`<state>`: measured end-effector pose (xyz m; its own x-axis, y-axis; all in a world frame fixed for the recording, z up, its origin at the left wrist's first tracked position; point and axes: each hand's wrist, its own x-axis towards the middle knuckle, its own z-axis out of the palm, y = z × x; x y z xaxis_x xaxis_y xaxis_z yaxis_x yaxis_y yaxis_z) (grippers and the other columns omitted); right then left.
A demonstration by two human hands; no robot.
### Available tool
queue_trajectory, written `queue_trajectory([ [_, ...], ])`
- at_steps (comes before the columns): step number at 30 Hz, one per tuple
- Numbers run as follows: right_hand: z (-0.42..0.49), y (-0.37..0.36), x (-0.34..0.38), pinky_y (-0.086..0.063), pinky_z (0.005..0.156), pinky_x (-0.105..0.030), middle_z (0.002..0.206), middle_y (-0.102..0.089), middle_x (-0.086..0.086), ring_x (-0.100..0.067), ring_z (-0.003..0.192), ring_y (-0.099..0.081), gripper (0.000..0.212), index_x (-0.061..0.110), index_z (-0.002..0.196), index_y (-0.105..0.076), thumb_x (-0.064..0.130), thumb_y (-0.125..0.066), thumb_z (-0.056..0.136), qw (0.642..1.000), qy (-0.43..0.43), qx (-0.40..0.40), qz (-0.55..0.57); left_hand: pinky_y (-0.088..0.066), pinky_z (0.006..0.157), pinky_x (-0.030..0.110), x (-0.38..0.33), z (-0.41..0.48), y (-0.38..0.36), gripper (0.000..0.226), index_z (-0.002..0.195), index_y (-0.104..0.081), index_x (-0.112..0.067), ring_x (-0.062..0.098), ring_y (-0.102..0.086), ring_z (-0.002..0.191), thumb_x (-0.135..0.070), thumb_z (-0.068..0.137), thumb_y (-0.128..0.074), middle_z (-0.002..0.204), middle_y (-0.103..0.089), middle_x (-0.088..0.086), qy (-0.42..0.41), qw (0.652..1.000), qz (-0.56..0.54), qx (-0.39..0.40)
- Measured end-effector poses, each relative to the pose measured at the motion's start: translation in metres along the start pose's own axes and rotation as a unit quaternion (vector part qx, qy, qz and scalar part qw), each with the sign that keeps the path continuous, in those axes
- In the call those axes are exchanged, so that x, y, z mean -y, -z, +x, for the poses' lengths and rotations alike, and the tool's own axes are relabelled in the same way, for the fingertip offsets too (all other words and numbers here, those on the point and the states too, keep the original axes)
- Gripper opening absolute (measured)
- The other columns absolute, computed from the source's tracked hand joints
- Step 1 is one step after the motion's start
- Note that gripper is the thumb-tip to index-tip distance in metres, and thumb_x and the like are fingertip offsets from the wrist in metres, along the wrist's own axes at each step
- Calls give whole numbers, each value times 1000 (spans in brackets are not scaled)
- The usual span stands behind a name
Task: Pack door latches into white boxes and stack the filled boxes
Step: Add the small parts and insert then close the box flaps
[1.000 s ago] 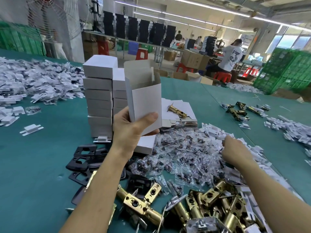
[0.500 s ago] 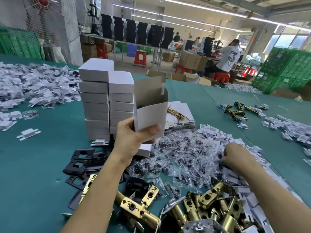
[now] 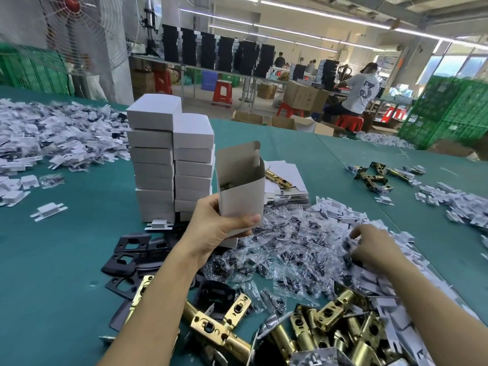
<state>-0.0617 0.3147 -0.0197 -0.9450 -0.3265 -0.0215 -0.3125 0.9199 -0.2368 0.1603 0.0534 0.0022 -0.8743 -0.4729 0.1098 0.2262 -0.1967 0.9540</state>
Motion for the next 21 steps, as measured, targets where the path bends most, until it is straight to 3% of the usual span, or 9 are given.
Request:
queue_trajectory([
  [3, 3, 4, 2, -49, 46, -32, 104, -63, -13, -17, 66, -64, 56, 16, 120, -57, -10, -72, 73, 997, -28, -5, 70, -63, 71, 46, 0, 0, 0, 50, 86, -78, -13, 32, -74, 91, -24, 41, -97, 97, -76, 11, 1, 1000, 1, -8],
  [5, 5, 5, 2, -44, 45, -27, 101, -64, -13, -15, 64, -63, 55, 14, 123, -58, -10, -70, 75, 996, -26, -21, 81, -63, 70, 44, 0, 0, 1, 46, 85, -79, -16, 31, -75, 89, -22, 43, -97, 97, -76, 11, 0, 1000, 6, -3],
  [9, 6, 10, 7, -58, 61, -41, 96, -69, -11, -21, 63, -67, 40, 14, 118, -65, -5, -59, 83, 996, -16, -67, 64, -63, 69, 42, 1, 0, -1, 42, 84, -80, -18, 29, -75, 89, -20, 45, -95, 95, -77, 9, 5, 1000, 16, -4],
  [12, 0, 16, 18, -58, 81, -48, 101, -72, -11, -27, 84, -68, 32, 13, 117, -65, 8, -68, 86, 989, 14, -129, 74, -64, 69, 43, 4, 1, -2, 42, 83, -79, -14, 32, -75, 88, -19, 44, -94, 93, -77, 10, 6, 999, 26, -21],
  [14, -8, 25, 33, -57, 85, -42, 95, -73, -5, -22, 84, -67, 31, 13, 108, -67, 20, -80, 81, 970, 71, -180, 149, -64, 68, 42, 5, 1, -2, 43, 86, -78, -13, 31, -75, 86, -18, 46, -93, 92, -77, 10, -2, 999, 42, -32],
  [17, -27, 47, 68, -54, 70, -30, 77, -67, 4, -10, 69, -62, 25, 19, 88, -67, 29, -85, 73, 931, 167, -190, 262, -64, 68, 42, 6, 1, -3, 33, 86, -77, -14, 26, -74, 79, -8, 57, -93, 88, -77, 9, -19, 997, 68, -45],
  [21, -57, 71, 112, -45, 53, -28, 71, -64, -8, -16, 59, -52, 32, 16, 77, -67, 45, -76, 67, 862, 265, -188, 390, -63, 75, 47, 7, 2, -1, 33, 89, -77, -14, 30, -73, 88, -6, 61, -93, 90, -77, 7, -41, 990, 107, -81],
])
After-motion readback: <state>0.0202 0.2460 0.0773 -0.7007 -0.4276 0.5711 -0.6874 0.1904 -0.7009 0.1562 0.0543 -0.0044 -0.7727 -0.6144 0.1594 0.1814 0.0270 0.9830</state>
